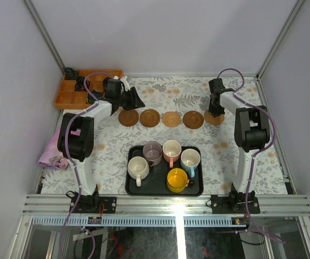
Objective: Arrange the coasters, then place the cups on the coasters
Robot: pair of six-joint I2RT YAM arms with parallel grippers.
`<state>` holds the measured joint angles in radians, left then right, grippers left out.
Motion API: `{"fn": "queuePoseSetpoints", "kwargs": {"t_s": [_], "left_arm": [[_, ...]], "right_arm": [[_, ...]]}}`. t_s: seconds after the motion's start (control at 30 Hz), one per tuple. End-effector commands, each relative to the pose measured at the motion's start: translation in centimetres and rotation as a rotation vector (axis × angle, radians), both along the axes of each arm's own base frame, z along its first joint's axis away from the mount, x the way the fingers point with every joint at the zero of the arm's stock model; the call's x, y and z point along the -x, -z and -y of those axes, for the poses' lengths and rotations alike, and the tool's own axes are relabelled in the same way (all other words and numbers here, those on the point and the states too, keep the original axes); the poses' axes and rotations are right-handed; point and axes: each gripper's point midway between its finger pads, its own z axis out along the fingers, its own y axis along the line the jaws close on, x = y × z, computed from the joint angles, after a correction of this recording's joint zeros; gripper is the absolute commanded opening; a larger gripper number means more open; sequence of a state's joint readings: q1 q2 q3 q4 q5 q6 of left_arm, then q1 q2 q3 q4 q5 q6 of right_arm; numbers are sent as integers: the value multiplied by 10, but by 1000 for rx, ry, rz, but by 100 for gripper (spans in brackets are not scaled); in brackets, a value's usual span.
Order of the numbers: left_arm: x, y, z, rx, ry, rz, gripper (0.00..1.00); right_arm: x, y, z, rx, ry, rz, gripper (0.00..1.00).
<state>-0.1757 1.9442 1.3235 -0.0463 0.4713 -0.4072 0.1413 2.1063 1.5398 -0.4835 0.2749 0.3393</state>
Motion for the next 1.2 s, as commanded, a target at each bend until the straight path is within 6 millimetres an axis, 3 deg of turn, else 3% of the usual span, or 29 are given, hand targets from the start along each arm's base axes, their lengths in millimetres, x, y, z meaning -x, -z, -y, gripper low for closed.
{"fn": "queuePoseSetpoints", "kwargs": {"t_s": [0.0, 0.83, 1.03, 1.17], "left_arm": [[-11, -14, -2, 19, 1, 46, 43], [-9, -9, -12, 18, -24, 23, 44], [-10, -10, -12, 21, -26, 28, 45], [-12, -14, -11, 23, -21, 38, 45]], "right_arm": [[8, -9, 8, 32, 36, 5, 0], [29, -1, 14, 51, 61, -41, 0], [19, -7, 12, 45, 52, -11, 0], [1, -21, 8, 33, 42, 39, 1]]}}
